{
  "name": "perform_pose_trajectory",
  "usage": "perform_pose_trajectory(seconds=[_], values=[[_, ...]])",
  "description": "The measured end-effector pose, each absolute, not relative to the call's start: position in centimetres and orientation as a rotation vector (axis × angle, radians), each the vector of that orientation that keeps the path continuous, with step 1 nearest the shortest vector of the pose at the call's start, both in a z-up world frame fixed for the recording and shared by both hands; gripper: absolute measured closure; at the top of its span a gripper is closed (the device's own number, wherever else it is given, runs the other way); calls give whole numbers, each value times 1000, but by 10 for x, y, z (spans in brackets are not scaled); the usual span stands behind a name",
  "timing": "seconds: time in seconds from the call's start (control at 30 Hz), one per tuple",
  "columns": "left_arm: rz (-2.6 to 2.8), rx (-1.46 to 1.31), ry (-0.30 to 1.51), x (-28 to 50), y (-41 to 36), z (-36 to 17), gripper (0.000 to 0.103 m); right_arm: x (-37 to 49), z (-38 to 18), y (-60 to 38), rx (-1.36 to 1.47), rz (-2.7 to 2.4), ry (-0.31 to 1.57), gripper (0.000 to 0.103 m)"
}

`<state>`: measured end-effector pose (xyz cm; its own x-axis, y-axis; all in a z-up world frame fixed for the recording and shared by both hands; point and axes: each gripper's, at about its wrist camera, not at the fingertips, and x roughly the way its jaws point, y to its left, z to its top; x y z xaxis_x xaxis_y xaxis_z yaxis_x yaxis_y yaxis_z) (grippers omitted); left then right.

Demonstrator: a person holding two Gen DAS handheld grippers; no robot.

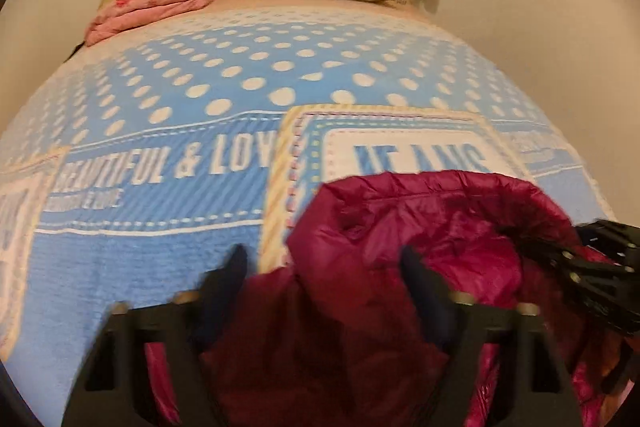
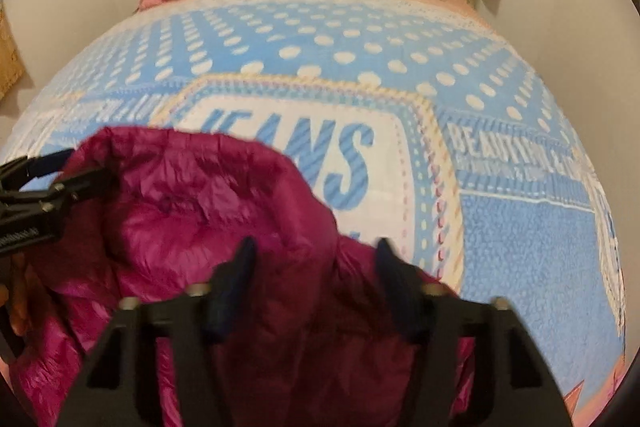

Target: Fold large clothes

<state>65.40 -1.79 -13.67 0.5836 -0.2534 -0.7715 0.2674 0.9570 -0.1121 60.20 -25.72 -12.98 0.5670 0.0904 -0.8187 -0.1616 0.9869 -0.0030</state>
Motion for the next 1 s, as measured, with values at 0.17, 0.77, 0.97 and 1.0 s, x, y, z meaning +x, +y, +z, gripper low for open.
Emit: perform_pose_trajectory(seconds=[0.17, 0.77, 0.97, 1.0], values=[[-336, 9, 853, 632, -11, -126, 88, 588, -128, -267, -94, 156, 931, 86], [-392, -37, 818, 572, 6, -123, 87, 547, -152, -281, -196, 138, 862, 89], [-328, -73, 685, 562, 7, -78, 62, 545, -159, -282, -187, 141, 847, 89], [-299, -96, 669, 566, 8, -72, 48, 544, -159, -282, -186, 143, 844, 89]])
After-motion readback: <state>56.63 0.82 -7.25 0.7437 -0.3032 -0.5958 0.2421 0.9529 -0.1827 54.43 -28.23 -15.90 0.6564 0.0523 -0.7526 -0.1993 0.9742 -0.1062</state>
